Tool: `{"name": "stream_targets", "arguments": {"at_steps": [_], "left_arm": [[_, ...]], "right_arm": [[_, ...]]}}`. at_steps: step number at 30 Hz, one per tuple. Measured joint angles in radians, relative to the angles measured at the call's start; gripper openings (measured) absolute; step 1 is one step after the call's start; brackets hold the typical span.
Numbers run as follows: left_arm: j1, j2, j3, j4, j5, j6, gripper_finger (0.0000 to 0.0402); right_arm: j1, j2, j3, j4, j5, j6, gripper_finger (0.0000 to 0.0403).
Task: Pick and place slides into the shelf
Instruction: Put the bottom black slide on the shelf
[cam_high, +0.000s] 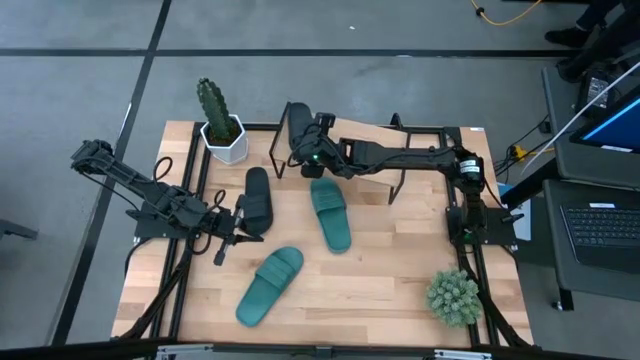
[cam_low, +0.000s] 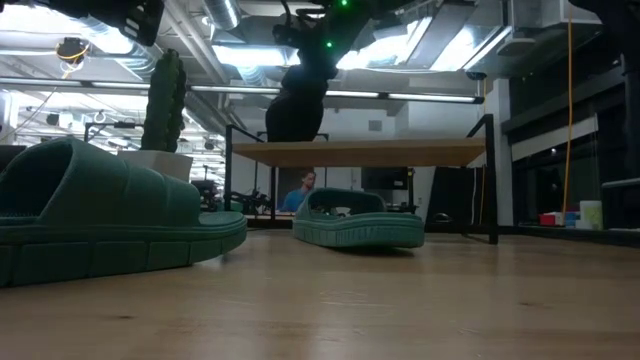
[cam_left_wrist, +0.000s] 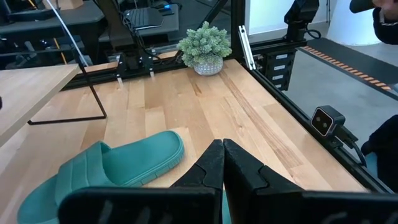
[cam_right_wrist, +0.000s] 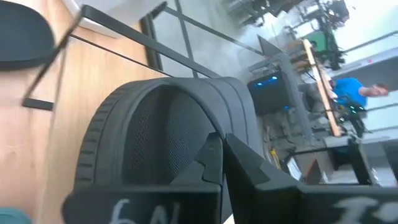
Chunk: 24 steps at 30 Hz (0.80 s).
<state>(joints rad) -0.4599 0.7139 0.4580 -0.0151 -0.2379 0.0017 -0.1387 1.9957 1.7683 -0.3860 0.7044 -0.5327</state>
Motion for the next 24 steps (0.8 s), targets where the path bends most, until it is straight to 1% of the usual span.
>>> {"name": "stream_targets", "arguments": {"at_steps": [6,9,16,19,24], "left_arm": [[0.000,0.000,0.000,0.000,0.000,0.000,0.0000],[0.000,0.000,0.000,0.000,0.000,0.000,0.0000],[0.000,0.000,0.000,0.000,0.000,0.000,0.0000],[0.000,0.000,0.000,0.000,0.000,0.001,0.0000],[0.000,0.000,0.000,0.000,0.000,0.001,0.0000]], "right_arm": [[0.000,0.000,0.000,-0.004,-0.079,0.001,0.0030],[0.000,0.000,0.000,-0.012,-0.082,0.032,0.0039],[0.012,0.000,0.000,-0.076,-0.082,0.028,0.0049],[0.018,0.000,0.000,-0.084,-0.082,0.027,0.0065],[0.022,0.000,0.000,-0.082,-0.086,0.034,0.0103]]}}
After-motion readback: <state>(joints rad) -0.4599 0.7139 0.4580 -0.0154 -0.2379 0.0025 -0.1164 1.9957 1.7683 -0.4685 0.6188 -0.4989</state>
